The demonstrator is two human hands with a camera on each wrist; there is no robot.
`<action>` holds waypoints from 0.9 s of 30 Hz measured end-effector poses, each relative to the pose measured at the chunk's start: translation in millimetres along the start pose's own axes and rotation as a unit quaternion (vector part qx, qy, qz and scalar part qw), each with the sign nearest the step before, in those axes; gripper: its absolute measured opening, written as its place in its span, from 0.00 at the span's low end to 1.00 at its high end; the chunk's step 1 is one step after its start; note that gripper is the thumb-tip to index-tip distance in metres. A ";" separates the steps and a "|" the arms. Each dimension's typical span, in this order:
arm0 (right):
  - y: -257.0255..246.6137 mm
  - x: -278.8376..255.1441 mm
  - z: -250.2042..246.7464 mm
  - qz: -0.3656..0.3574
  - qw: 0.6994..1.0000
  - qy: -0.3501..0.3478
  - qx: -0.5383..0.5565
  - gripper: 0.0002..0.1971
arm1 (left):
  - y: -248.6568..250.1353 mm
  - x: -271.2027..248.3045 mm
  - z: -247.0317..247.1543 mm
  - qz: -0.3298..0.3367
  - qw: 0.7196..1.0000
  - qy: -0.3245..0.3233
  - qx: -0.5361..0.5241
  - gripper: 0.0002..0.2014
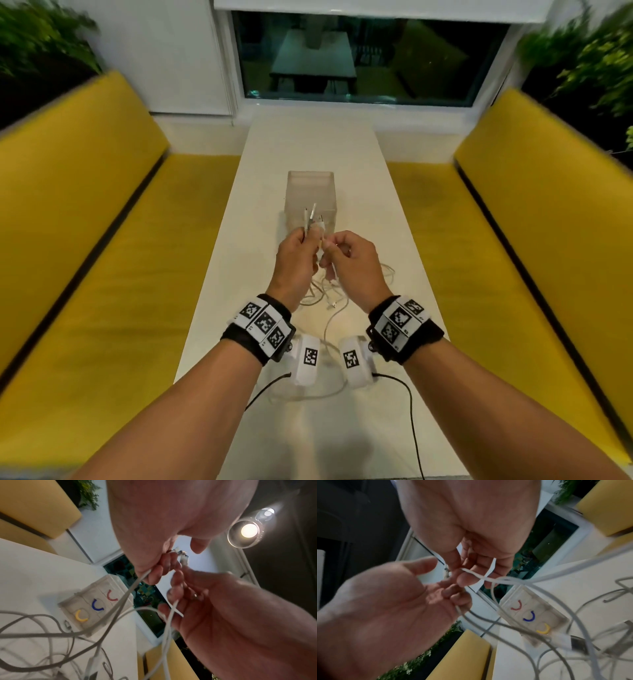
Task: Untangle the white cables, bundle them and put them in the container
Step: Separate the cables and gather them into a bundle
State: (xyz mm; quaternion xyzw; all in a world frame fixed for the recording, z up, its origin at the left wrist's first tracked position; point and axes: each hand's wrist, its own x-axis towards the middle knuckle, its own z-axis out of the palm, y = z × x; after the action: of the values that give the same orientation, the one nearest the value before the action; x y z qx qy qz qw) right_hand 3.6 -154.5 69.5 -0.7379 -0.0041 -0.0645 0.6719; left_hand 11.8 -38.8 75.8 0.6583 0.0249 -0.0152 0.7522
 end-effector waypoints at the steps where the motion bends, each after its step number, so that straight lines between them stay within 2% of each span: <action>1: -3.2 -1.3 1.4 -0.002 1.000 0.006 0.000 0.07 | 0.9 -2.3 4.6 0.010 1.000 -0.004 0.008 0.15; 8: -3.0 -8.5 0.3 0.009 0.999 0.020 0.032 0.05 | 2.6 -8.7 12.8 0.030 0.997 0.044 0.053 0.12; 11: -4.3 -9.9 -3.4 0.015 1.000 -0.017 0.014 0.06 | 6.3 -7.9 12.2 0.044 0.995 0.049 0.070 0.12; 15: 22.3 -13.5 -13.3 0.014 0.991 -0.113 -0.065 0.11 | 21.9 9.1 -2.6 0.066 0.990 0.113 0.059 0.17; 19: 66.1 -32.8 -30.8 0.082 0.968 -0.195 -0.137 0.16 | 45.6 26.3 -21.6 0.067 0.986 0.153 -0.025 0.17; 22: 92.0 -47.9 -42.0 0.160 0.955 -0.230 -0.096 0.20 | 56.6 30.6 -31.2 0.075 0.980 0.175 -0.056 0.16; 25: 90.0 -52.5 -45.8 0.219 0.945 -0.232 -0.070 0.30 | 54.1 30.4 -37.2 0.071 0.978 0.185 -0.060 0.16; 27: 80.1 -49.5 -45.9 0.240 0.934 -0.258 -0.056 0.35 | 52.1 30.4 -39.0 0.064 0.976 0.191 -0.082 0.16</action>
State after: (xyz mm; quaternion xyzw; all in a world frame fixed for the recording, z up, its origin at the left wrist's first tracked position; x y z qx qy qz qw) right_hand -42.2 -203.9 -10.8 -0.7444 0.0030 0.2909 0.6010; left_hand 44.4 7.1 120.5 0.5856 0.1269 0.1609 0.7842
